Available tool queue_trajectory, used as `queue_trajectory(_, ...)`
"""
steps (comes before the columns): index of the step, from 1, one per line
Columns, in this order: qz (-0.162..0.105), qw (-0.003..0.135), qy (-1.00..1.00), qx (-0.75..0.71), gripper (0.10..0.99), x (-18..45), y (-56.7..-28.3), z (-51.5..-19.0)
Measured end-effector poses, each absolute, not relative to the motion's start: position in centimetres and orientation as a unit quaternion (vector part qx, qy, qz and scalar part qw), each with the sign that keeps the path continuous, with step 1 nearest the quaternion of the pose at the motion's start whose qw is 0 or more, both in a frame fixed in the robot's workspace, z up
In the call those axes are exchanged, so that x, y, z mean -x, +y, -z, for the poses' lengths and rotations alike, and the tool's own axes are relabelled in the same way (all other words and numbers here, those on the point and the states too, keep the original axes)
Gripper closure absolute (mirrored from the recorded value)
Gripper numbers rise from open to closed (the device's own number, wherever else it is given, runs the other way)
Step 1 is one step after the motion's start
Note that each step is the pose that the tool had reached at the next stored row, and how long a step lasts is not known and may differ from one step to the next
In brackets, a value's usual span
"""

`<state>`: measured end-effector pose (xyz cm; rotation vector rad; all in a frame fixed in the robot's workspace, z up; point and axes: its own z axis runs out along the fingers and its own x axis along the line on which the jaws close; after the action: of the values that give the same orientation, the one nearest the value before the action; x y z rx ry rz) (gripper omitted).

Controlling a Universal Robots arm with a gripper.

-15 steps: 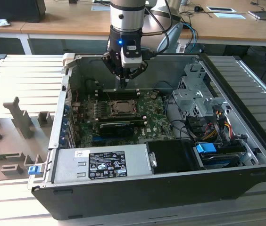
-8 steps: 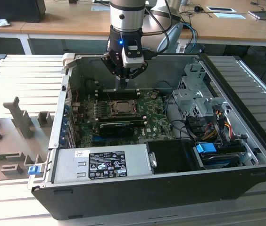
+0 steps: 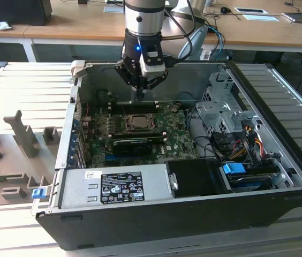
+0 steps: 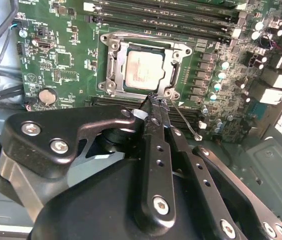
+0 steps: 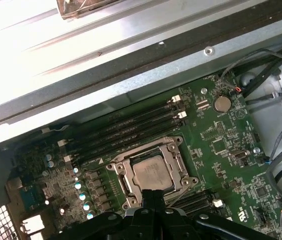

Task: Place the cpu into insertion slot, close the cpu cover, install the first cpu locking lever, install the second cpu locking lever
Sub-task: 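Install the first cpu locking lever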

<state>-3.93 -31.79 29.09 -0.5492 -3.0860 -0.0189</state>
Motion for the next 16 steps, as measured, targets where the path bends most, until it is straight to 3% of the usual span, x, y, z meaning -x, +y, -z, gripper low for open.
queue_trajectory(16, 0.006, 0.004, -0.991, 0.132, 0.98, 3.93, -31.79, -29.09)
